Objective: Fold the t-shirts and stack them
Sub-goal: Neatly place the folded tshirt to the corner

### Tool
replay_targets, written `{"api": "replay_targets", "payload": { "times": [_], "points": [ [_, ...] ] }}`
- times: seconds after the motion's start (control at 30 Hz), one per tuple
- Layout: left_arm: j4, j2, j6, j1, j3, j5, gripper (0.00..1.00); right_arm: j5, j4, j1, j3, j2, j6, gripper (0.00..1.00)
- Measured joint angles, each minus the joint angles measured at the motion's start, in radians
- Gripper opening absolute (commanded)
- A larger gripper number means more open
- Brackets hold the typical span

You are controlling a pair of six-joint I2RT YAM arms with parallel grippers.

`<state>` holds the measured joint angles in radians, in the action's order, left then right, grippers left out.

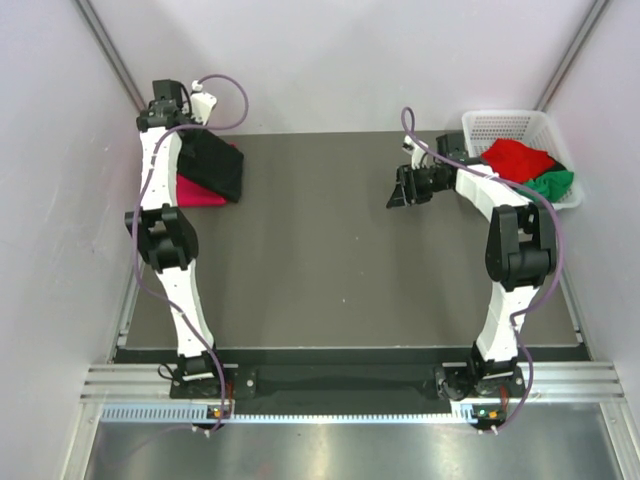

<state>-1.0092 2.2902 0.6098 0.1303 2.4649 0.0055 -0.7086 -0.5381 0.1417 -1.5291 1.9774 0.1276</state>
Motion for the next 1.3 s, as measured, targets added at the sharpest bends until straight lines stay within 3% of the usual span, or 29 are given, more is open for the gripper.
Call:
{"api": "replay_targets", "payload": {
  "times": [0.63,1.03,1.3],
  "points": [
    [0.168,0.107,0.052,0.046,-0.056,-0.182,0.00,-0.001,0.027,0.006,0.029,-0.006,-0.005,0.54],
    [0.219,0.111,0.033,0.066,-0.182,-0.209,0.00,-0.001,0.029,0.007,0.030,-0.007,-0.008,0.54],
    [0.255,0.111,0.029,0.072,-0.187,-0.233,0.00,-0.001,0.029,0.016,0.030,-0.007,-0.008,0.54]
  ]
}}
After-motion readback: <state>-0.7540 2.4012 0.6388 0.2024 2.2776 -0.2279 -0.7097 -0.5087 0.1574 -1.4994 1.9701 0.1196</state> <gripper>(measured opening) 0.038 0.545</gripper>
